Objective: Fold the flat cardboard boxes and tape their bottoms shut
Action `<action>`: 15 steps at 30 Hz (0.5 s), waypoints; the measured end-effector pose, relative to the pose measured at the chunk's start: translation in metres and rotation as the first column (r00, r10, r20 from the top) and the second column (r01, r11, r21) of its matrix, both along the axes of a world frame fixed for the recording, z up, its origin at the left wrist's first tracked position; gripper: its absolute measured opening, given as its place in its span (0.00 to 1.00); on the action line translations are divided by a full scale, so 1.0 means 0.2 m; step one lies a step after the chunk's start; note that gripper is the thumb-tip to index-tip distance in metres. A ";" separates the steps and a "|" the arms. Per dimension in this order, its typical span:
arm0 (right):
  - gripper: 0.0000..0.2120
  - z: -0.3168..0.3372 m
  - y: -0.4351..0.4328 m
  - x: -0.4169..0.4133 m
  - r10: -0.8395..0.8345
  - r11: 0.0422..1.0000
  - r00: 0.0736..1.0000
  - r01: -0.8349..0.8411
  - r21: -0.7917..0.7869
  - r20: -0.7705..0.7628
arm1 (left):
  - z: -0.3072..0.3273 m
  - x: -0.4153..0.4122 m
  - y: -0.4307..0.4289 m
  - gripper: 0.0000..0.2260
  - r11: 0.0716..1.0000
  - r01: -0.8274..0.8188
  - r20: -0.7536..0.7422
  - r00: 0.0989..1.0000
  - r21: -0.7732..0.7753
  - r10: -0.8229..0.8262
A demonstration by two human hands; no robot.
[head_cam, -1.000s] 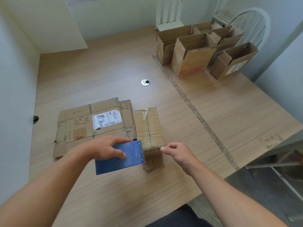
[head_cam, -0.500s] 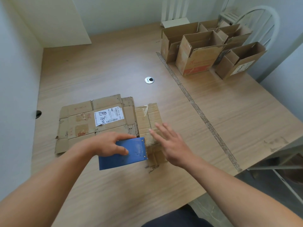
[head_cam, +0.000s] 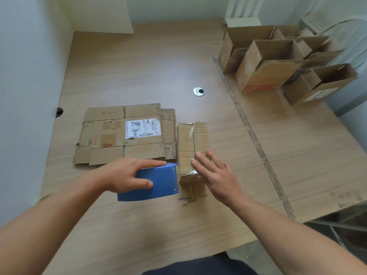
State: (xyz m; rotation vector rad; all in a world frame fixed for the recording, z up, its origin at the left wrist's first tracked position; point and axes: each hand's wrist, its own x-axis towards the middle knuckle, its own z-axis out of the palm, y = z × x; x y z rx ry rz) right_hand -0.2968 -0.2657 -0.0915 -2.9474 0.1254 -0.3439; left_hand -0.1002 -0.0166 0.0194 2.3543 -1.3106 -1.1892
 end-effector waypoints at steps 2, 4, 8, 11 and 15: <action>0.20 -0.01 0.00 0.00 0.003 1.000 1.000 -0.003 0.001 0.009 | 0.00 0.02 0.05 0.25 1.000 -0.010 0.036 0.999 0.004 0.010; 0.20 -0.01 0.00 0.00 -0.003 1.000 1.000 0.003 0.014 0.019 | 0.00 0.04 0.10 0.24 0.999 -0.040 0.064 0.997 0.011 0.040; 0.21 -0.02 0.00 0.01 0.005 1.000 1.000 -0.005 0.019 0.018 | 0.01 0.02 0.10 0.25 0.994 -0.087 0.213 0.974 0.065 0.071; 0.21 0.00 0.00 0.01 0.011 1.000 1.000 -0.011 0.017 0.015 | 0.00 -0.01 0.02 0.25 0.990 -0.116 0.338 0.937 0.081 0.082; 0.21 0.00 0.00 0.01 0.007 0.999 1.000 -0.006 0.051 -0.014 | -0.02 -0.03 -0.09 0.25 0.992 -0.111 0.417 0.906 0.063 0.074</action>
